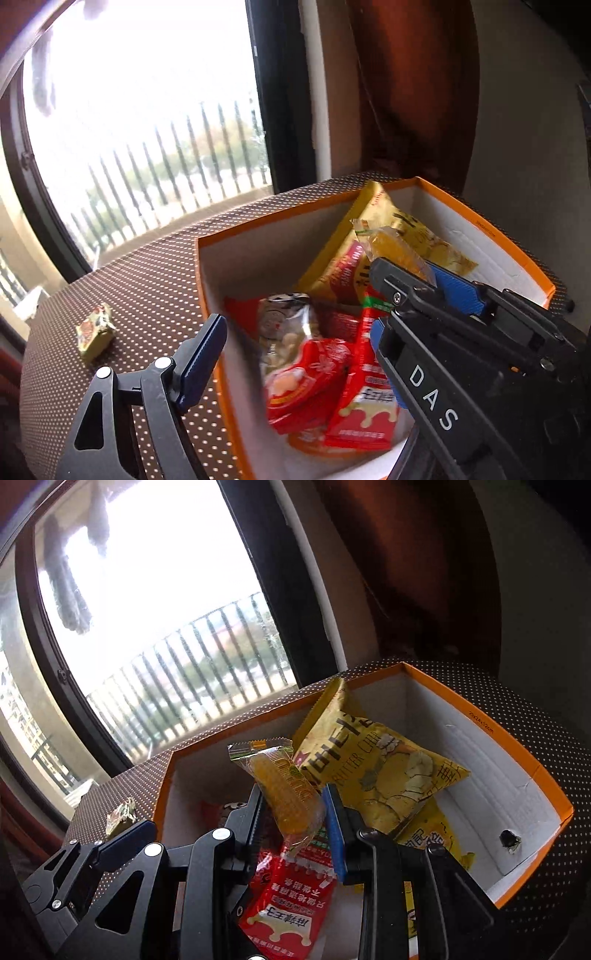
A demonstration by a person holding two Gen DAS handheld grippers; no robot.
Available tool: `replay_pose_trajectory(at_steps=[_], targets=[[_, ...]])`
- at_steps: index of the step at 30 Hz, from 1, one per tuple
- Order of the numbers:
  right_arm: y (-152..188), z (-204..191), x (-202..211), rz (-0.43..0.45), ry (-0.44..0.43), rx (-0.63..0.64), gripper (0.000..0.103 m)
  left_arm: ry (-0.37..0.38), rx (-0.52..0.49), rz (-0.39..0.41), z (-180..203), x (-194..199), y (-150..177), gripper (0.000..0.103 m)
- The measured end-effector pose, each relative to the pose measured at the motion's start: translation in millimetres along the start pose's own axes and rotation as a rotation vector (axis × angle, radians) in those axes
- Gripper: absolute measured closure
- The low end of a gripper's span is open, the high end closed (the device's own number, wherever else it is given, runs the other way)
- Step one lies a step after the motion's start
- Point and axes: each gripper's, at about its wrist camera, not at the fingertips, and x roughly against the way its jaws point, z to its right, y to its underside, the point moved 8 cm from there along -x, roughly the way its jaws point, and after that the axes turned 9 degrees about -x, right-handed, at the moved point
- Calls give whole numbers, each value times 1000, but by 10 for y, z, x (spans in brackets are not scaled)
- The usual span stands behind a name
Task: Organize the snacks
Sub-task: 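Lower the red strip packet into the box with the left tool while the right tool lowers the yellow cake, then open both tools to release the packets into the box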
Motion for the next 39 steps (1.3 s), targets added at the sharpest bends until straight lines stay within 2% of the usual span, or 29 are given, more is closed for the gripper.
replay_pose_trajectory(at_steps=[5, 11, 17, 20, 22, 24, 27, 32, 35, 39], targets=[[78, -159, -118, -37, -16, 12, 69, -8, 32, -29, 35, 23, 73, 21], [179, -213, -217, -73, 3, 18, 68, -5, 59, -68, 52, 21, 224, 21], [210, -178, -204, -81, 34, 12, 60, 6, 49, -59, 115, 80, 287, 21], [209, -142, -150, -76, 45, 11, 59, 2, 54, -61, 161, 118, 291, 21], [208, -104, -105, -69, 56, 5, 53, 9, 53, -61, 208, 139, 285, 21], [207, -64, -67, -61, 68, -5, 42, 16, 49, -57, 262, 161, 283, 21], [209, -6, -19, -49, 92, -13, 35, 5, 46, -52, 305, 177, 290, 19], [210, 35, 56, -36, 114, -8, 33, -3, 50, -39, 345, 265, 295, 18], [212, 19, 136, -22, 109, -5, 22, -6, 48, -15, 358, 354, 286, 18], [199, -15, 247, 3, 103, 3, 20, -8, 48, 3, 364, 464, 288, 18]])
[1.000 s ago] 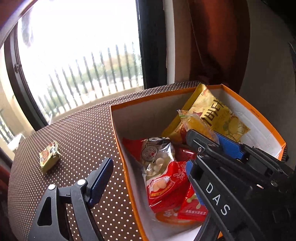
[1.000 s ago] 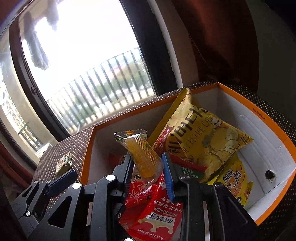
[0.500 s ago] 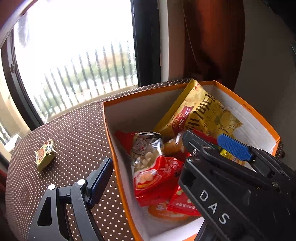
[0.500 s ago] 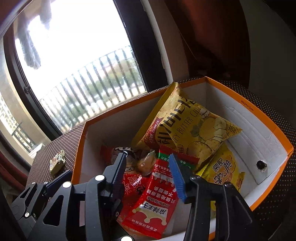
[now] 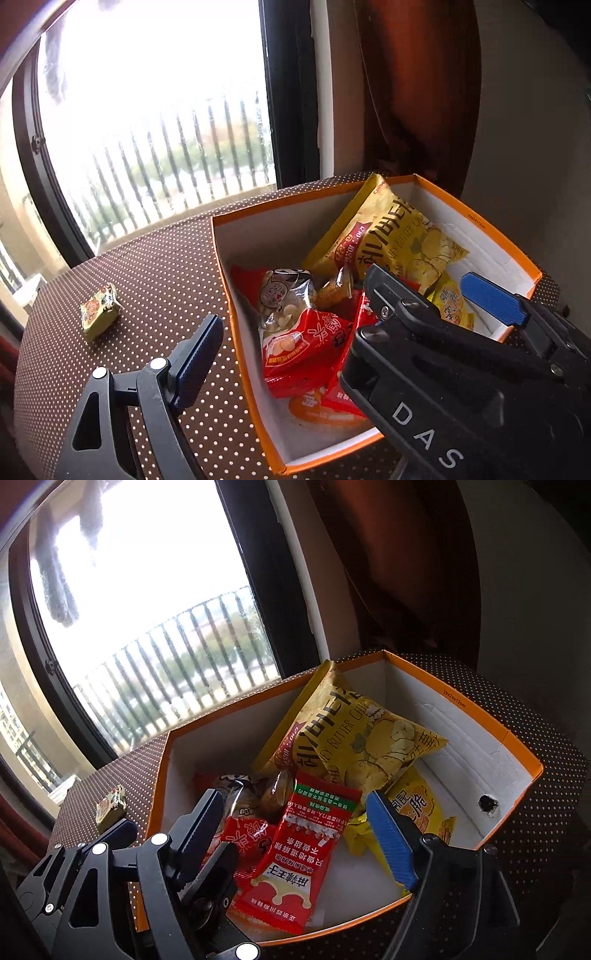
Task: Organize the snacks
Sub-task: 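Open both tools to release the packets into the box, then move both tools back to the green cartoon snack packet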
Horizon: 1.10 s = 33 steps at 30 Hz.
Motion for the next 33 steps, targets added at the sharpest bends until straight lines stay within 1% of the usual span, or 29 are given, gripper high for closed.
replay_pose_trajectory(at_steps=[9, 15, 19, 24, 31, 33], targets=[[26, -96, 228, 37, 19, 26, 20, 21, 11, 49, -11, 245, 27, 18], [46, -250, 428, 76, 27, 61, 20, 25, 31, 98, -110, 471, 56, 18], [83, -426, 532, 97, 18, 94, 20, 9, 53, 127, -249, 620, 106, 18], [170, -695, 607, 119, -3, 139, 11, -27, 83, 159, -475, 775, 195, 18], [316, -1105, 663, 122, -37, 206, 10, -60, 140, 176, -830, 917, 348, 18], [364, -1218, 658, 120, -46, 224, 7, -68, 154, 180, -938, 941, 396, 18]])
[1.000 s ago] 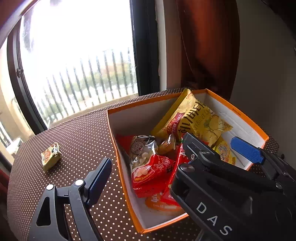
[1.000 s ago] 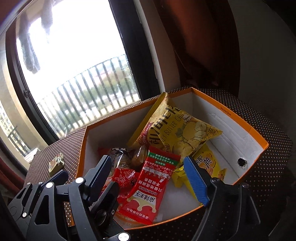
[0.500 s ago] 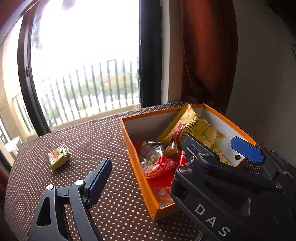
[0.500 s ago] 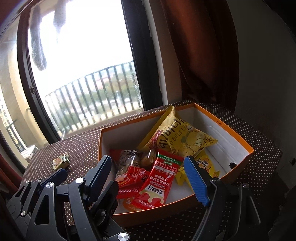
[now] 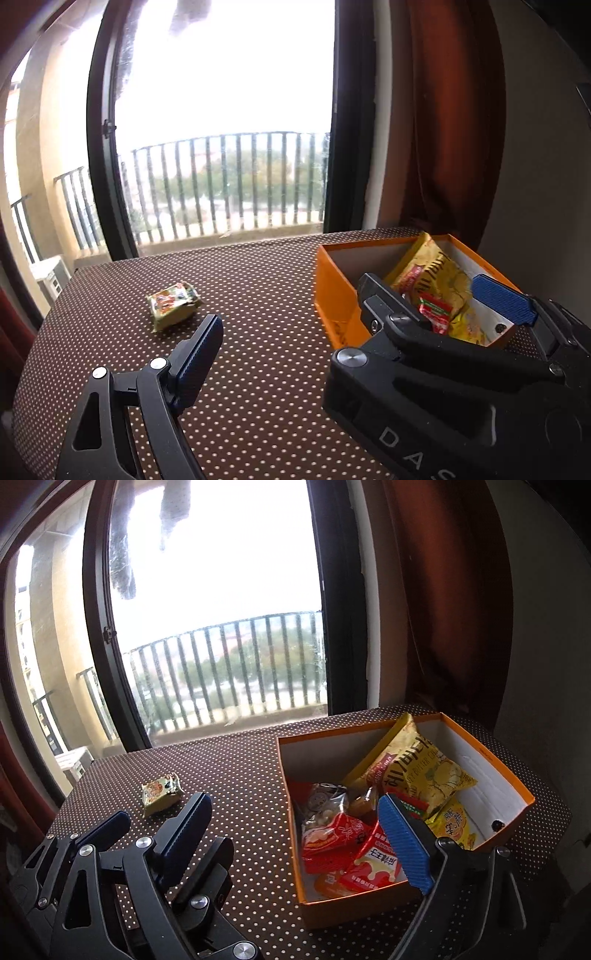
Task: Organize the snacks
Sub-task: 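Move both tools back to the green cartoon snack packet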
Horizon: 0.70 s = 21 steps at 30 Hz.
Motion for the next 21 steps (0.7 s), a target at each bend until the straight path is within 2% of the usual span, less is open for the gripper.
replay_pose_trajectory(at_steps=[13, 21], targets=[[168, -701, -199, -30, -64, 81, 3, -65, 61, -5, -670, -14, 184, 18], [271, -1079, -541, -68, -94, 119, 2, -92, 112, -61, -1081, -230, 353, 10]])
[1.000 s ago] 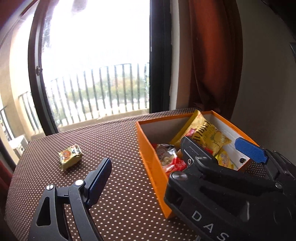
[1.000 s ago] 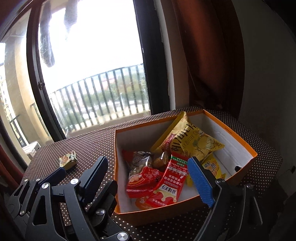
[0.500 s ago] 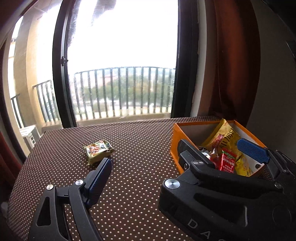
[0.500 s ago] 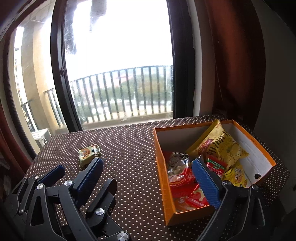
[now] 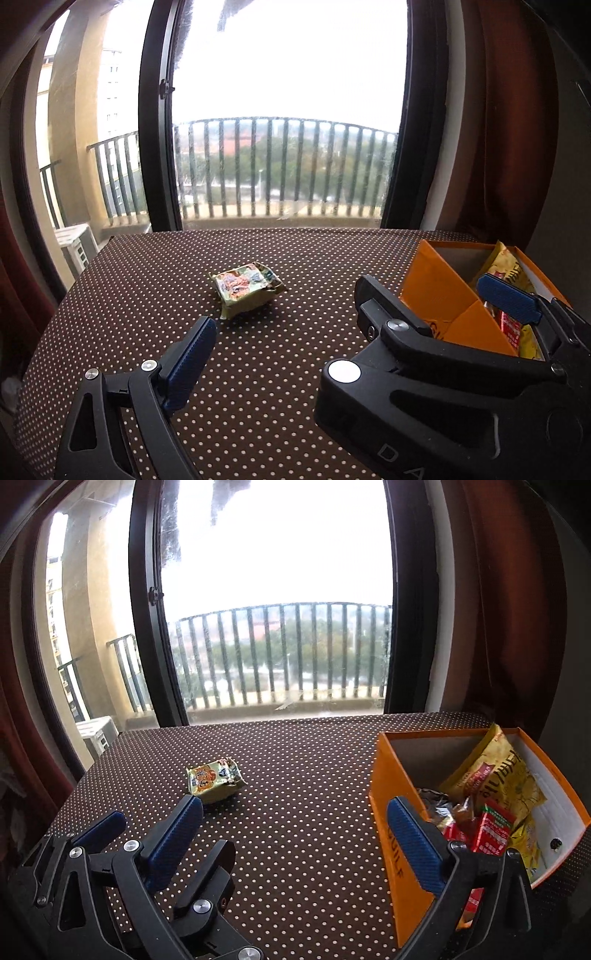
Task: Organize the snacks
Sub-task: 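Move both tools back to the green cartoon snack packet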
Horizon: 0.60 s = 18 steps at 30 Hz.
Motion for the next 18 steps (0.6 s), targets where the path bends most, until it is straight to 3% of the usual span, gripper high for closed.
replay_pose_trajectory(at_steps=[5, 18], targets=[[51, -224, -281, -35, -49, 32, 2, -39, 18, -30, -229, -214, 44, 5], [35, -655, -881, -102, -112, 56, 2, -97, 20, -86, -691, -652, 19, 4]])
